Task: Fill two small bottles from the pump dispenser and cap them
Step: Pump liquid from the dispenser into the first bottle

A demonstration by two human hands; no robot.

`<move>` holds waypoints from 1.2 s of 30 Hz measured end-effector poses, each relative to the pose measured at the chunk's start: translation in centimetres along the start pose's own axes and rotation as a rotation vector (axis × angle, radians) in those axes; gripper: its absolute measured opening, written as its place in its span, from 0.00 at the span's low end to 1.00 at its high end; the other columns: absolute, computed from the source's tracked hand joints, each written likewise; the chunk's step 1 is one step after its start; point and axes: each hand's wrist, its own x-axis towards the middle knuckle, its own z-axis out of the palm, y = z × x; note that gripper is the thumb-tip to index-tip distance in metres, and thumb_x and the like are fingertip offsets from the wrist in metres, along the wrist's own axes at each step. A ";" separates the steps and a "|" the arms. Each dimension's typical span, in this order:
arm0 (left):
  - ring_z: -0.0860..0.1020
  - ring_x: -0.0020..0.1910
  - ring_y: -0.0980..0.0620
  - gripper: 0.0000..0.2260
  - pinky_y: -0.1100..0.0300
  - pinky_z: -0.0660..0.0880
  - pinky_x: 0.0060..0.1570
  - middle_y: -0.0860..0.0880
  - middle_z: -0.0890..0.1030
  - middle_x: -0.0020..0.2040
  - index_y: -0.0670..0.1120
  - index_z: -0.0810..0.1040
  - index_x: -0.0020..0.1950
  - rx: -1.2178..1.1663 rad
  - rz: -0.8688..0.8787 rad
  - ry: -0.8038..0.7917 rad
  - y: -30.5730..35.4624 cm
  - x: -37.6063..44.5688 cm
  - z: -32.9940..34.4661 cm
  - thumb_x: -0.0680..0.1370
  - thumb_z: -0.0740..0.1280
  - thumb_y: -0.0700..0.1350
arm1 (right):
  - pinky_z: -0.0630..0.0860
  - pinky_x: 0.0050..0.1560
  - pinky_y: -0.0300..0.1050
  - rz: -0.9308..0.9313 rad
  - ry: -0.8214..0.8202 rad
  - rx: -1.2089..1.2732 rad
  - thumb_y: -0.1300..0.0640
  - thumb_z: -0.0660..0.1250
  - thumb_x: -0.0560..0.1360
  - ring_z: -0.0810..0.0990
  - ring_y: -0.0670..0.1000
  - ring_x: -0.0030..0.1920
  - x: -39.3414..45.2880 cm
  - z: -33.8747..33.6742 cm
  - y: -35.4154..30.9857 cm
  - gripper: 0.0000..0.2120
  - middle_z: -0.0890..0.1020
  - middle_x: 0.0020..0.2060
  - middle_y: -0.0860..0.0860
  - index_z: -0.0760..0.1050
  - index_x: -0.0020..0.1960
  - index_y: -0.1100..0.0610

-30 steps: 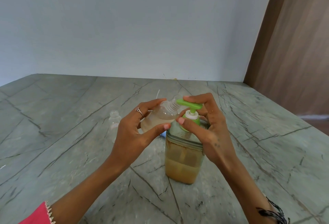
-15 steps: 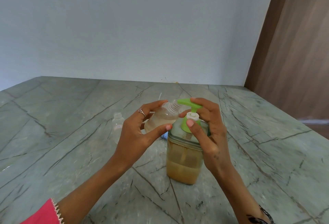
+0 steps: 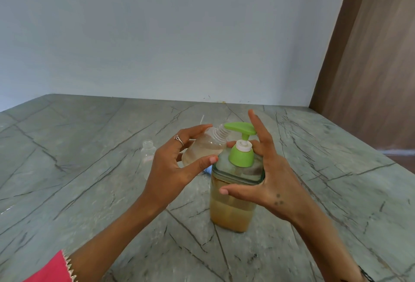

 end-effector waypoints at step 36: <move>0.77 0.53 0.62 0.21 0.71 0.75 0.46 0.65 0.78 0.54 0.60 0.72 0.59 0.017 0.012 0.004 -0.2 0.0 -0.1 0.66 0.69 0.58 | 0.78 0.48 0.33 -0.034 0.021 0.127 0.57 0.80 0.62 0.81 0.40 0.53 0.2 0.1 -0.1 0.44 0.80 0.54 0.42 0.57 0.66 0.34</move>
